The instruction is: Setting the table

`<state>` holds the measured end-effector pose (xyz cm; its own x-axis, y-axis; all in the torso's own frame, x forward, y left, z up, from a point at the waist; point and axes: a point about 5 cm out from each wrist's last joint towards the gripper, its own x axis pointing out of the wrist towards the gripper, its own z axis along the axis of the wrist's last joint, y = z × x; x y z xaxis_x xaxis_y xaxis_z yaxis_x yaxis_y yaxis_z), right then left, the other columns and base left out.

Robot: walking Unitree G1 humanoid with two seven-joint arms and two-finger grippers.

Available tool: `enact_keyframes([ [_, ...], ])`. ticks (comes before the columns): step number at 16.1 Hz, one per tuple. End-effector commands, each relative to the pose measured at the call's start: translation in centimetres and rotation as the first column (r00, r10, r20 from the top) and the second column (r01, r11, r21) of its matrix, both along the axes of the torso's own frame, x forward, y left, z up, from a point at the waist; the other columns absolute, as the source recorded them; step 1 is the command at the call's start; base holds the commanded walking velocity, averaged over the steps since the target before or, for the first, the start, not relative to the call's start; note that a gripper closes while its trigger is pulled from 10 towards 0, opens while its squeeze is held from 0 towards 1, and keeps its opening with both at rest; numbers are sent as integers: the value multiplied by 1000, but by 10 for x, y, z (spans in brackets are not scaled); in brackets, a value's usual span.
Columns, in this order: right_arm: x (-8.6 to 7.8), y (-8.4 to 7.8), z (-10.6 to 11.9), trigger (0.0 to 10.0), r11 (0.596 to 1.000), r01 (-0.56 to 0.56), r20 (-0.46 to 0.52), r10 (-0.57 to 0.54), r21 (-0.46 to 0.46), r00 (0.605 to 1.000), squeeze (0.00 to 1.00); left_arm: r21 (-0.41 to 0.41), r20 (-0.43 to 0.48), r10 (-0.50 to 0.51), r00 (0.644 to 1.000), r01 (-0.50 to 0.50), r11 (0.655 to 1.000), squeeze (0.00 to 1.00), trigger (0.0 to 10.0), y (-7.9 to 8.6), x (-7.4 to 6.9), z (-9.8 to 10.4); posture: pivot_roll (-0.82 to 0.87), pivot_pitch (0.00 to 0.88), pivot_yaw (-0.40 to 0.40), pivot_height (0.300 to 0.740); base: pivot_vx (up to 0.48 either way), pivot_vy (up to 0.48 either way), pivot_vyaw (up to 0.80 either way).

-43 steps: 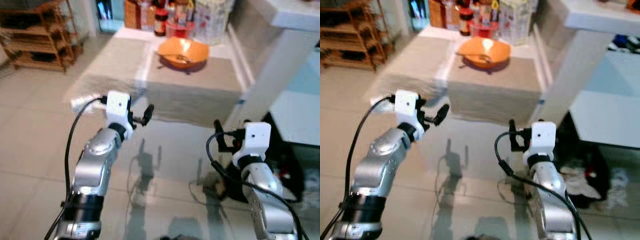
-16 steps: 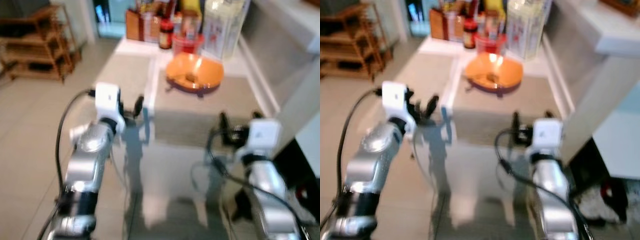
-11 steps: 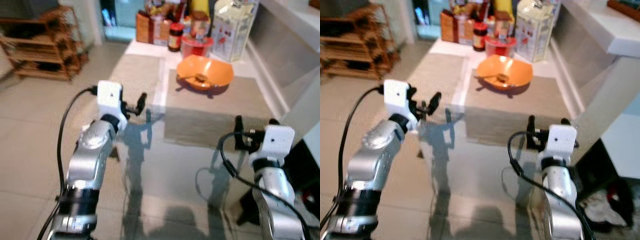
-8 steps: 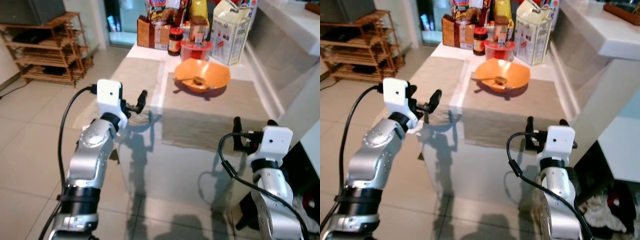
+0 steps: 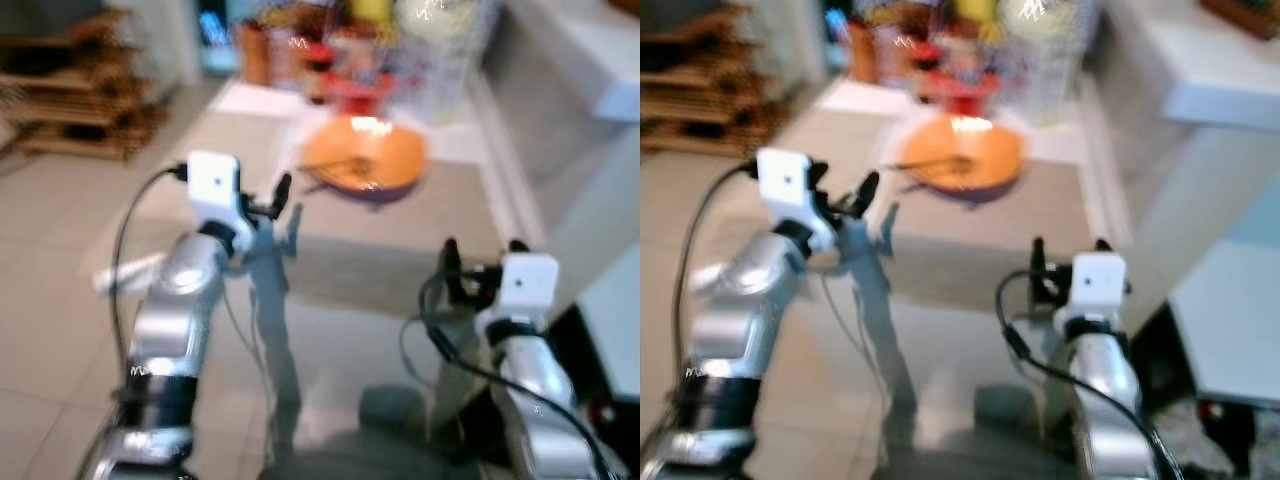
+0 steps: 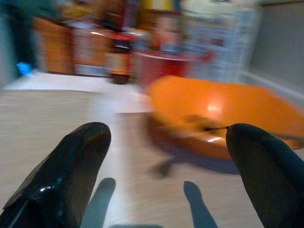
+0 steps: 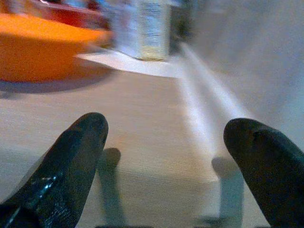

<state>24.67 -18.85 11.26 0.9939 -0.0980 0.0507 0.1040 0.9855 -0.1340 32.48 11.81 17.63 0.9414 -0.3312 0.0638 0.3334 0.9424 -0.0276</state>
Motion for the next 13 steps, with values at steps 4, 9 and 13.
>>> enact_keyframes([
  [4, 3, 9, 3, 10000, 999, -43, 18, 43, 3, 999, 0, 62, 60, 103, 993, -106, 992, 0, 10000, 19, 6, 16, -37, 0, -25, 740, 0, 0, 0],
  [9, 3, 14, 1, 10000, 998, -68, 6, 68, 12, 998, 0, 156, 112, 177, 978, -194, 969, 0, 10000, 35, 29, 57, -33, 0, -23, 740, 0, 0, 0],
  [13, 4, 20, 2, 10000, 994, -104, 3, 104, 22, 995, 0, 210, 93, 139, 986, -156, 965, 0, 10000, 31, 44, 75, -35, 0, -19, 740, 0, 0, 0],
])
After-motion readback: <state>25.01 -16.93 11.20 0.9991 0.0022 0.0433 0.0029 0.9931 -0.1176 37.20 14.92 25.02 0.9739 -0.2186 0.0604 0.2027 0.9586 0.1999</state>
